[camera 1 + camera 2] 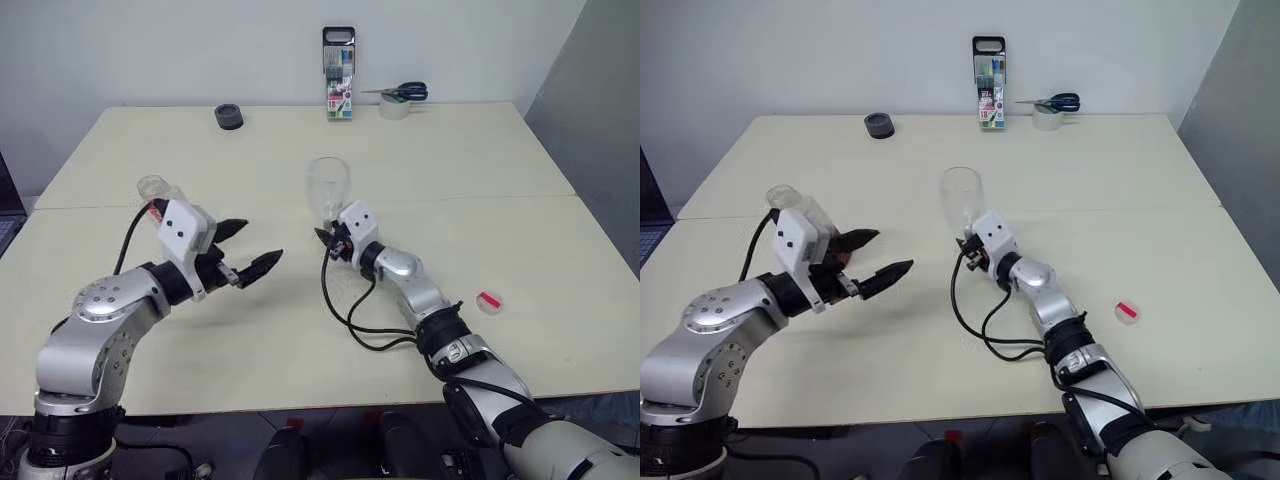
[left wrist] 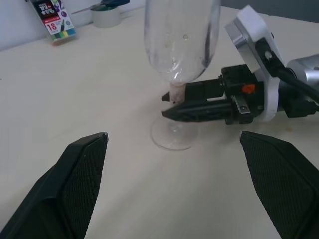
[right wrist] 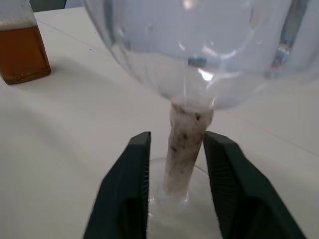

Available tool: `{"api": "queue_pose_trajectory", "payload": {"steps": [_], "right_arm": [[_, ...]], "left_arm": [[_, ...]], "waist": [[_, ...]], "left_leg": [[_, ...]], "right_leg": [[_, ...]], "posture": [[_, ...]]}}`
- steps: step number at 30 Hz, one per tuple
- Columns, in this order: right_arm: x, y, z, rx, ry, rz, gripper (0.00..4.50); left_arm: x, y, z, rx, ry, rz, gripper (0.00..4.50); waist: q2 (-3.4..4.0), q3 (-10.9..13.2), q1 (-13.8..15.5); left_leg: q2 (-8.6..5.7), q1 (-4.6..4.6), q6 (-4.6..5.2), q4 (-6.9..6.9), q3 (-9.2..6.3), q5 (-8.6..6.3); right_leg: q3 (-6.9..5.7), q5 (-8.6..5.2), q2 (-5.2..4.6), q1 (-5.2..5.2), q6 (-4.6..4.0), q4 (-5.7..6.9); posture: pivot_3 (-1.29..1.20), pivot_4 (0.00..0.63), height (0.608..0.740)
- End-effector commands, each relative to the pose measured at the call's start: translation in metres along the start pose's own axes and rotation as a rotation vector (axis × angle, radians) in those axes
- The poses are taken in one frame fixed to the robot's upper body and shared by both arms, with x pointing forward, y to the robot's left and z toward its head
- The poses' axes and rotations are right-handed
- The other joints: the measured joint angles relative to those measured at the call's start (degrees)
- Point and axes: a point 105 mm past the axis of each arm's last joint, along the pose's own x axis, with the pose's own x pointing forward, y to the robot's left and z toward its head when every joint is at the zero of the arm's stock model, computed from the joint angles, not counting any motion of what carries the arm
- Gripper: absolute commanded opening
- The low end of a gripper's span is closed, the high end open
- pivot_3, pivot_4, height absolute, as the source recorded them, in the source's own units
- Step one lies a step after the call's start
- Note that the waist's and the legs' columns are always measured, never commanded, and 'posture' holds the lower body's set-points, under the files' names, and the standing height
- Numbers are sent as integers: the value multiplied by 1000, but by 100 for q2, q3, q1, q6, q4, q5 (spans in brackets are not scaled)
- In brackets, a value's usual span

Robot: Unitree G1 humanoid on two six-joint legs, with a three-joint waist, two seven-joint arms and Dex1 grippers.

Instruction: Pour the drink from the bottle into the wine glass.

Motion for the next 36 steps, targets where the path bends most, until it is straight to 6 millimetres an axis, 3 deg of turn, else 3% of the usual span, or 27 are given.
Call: {"api": "queue_pose_trajectory", "payload": {"steps": [1,5,15,24,29,32,36], "right_arm": [[1,0,12,-6,-43,6,2951],[0,-1,13,-1,-48,6,4441],[-14,-8,8,-33,-34,-4,4478],[-48,-18,1,-93,22,-9,4478],[-89,6,5,-176,63,191,4478],[-107,22,10,-176,65,272,4478],[-122,35,18,-169,61,336,4478]], "left_arm": [[-1,2,20,45,-43,7,4500],[2,4,22,47,-47,8,4500],[-2,6,13,39,-68,14,4500],[-19,13,-28,-5,-20,48,4500],[-36,20,-86,-74,71,176,4500],[-44,20,-104,-81,91,223,4500],[-54,40,-120,-57,99,404,4500]], "waist": [[0,0,0],[0,0,1],[0,0,2],[0,0,14],[3,-1,47],[0,1,72],[-1,0,133]], "left_leg": [[0,-1,0,0,-1,0],[-1,0,-5,0,0,3],[-1,-1,-18,-3,1,10],[0,-1,-11,-5,2,6],[-2,-1,-1,-12,2,1],[0,-8,0,-13,-3,0],[4,-2,0,-11,-9,0]], "right_leg": [[-1,0,0,0,0,0],[0,0,0,0,0,-1],[0,0,-1,0,0,-3],[1,0,-2,0,0,-5],[0,0,-8,0,0,-13],[-4,0,-8,0,0,-28],[-10,-1,-6,6,2,-26]], "posture": [[0,150,740],[0,150,740],[0,150,740],[0,150,740],[0,150,740],[0,150,740],[0,150,740]]}}
